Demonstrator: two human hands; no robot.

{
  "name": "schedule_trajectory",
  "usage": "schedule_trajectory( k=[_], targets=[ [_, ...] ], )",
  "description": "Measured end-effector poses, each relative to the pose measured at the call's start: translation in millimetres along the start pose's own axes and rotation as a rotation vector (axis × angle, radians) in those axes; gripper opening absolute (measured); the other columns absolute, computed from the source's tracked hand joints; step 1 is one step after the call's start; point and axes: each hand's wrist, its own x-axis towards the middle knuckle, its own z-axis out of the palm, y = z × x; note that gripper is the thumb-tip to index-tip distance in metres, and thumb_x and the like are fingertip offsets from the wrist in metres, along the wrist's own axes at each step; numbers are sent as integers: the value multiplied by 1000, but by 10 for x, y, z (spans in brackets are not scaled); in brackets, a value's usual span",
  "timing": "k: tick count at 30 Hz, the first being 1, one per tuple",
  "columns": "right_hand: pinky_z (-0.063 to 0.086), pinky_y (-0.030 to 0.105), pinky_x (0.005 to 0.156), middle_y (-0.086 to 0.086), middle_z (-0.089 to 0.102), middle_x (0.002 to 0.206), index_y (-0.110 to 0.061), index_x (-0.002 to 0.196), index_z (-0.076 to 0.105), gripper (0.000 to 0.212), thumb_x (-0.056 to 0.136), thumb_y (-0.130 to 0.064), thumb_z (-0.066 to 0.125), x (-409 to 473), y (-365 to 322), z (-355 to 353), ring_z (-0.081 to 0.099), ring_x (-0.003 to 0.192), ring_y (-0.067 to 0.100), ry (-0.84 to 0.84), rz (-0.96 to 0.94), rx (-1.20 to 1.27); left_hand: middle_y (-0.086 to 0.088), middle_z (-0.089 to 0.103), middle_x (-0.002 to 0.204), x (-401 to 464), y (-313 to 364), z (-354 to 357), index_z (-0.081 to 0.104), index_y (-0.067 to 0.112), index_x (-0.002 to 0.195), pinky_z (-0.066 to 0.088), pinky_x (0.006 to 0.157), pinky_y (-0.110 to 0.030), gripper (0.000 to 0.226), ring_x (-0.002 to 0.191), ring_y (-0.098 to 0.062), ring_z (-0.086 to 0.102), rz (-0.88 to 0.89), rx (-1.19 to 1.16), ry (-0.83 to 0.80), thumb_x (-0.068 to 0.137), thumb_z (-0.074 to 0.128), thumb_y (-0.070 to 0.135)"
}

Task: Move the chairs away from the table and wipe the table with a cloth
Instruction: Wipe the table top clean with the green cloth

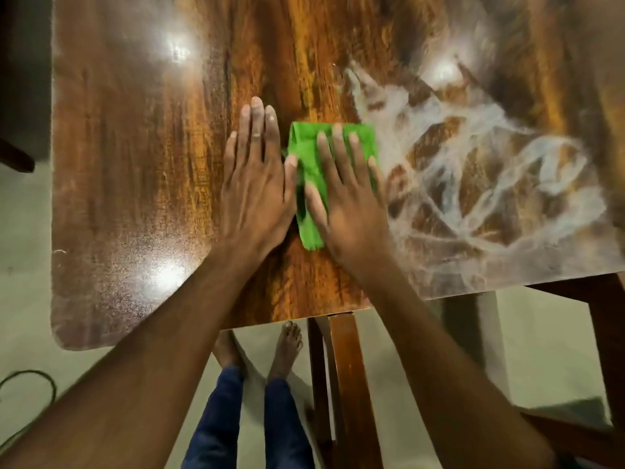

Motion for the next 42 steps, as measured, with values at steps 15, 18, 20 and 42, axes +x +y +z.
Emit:
schedule_trajectory(
  k=[15,18,20,42],
  targets=[
    [10,49,132,0,3,179,-23,171,11,68,112,-53,26,601,304,6,0,166,19,43,4,20,-12,-4,178,-27,13,117,2,5,168,8,134,-43,64,165,-20,-5,13,84,-32,115,22,34],
    [11,49,132,3,9,179,-21,170,15,68,111,-54,23,1156,360,-19,6,165,21,42,-13,5,-11,-3,178,-26,25,116,3,5,168,8,134,-43,64,165,-20,-5,7,88,-39,115,23,34],
    [11,49,132,3,10,179,-21,170,15,68,111,-54,22,1230,369,-9,8,165,22,51,-12,5,-10,-2,178,-31,27,117,4,6,169,8,134,-44,64,165,-19,-5,2,91,-45,115,22,34],
    [13,47,132,0,5,179,-23,171,12,66,113,-51,28,358,699,-123,2,166,19,69,17,7,-9,-1,178,-47,28,112,5,7,169,4,134,-41,64,164,-17,-7,15,75,-81,114,19,37]
  ],
)
